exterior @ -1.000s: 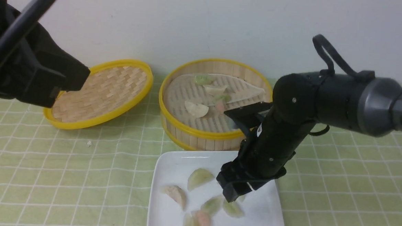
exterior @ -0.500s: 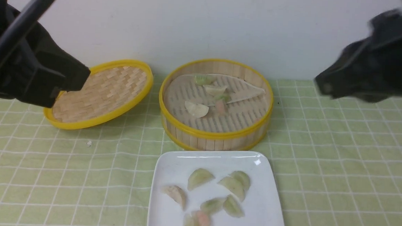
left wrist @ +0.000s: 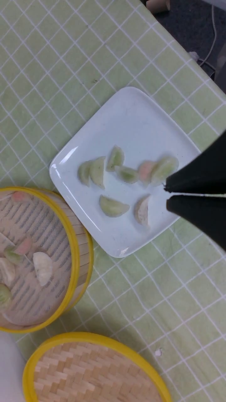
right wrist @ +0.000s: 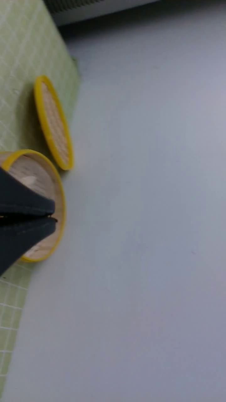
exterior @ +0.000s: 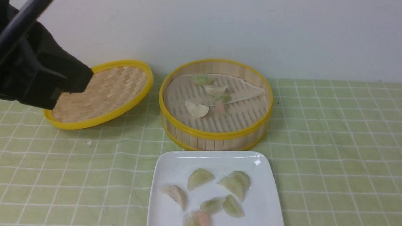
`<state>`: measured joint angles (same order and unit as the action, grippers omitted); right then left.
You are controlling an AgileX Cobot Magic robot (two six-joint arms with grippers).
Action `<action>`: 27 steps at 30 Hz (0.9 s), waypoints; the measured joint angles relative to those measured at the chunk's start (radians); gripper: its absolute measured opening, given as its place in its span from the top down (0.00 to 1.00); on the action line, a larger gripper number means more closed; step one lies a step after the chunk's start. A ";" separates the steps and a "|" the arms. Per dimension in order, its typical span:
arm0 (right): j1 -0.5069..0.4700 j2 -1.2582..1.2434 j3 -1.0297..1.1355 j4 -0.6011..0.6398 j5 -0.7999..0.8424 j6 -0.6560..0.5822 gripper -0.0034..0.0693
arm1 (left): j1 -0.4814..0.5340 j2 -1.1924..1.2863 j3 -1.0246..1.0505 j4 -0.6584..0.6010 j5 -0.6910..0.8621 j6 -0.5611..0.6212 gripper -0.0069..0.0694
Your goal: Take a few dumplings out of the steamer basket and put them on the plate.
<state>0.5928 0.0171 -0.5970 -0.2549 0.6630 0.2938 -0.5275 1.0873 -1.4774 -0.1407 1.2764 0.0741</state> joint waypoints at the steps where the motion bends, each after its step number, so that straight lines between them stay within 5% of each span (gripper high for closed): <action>1: 0.000 -0.023 0.033 -0.033 -0.007 0.043 0.97 | 0.000 0.001 0.000 0.003 -0.002 0.000 0.92; 6: 0.000 0.007 0.130 -0.162 -0.046 0.224 0.97 | 0.000 -0.005 0.012 -0.027 -0.011 0.008 0.92; 11: 0.000 0.043 0.136 -0.199 -0.115 0.244 0.97 | 0.000 -0.054 0.069 -0.046 -0.069 0.031 0.92; 22: 0.000 0.043 0.136 -0.206 -0.129 0.241 0.97 | 0.000 -0.461 0.481 -0.064 -0.588 0.034 0.92; 27: 0.000 0.043 0.136 -0.206 -0.129 0.241 0.97 | 0.000 -0.568 0.594 -0.103 -0.690 0.034 0.92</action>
<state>0.5928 0.0597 -0.4606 -0.4613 0.5336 0.5352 -0.5275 0.5193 -0.8836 -0.2433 0.5859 0.1084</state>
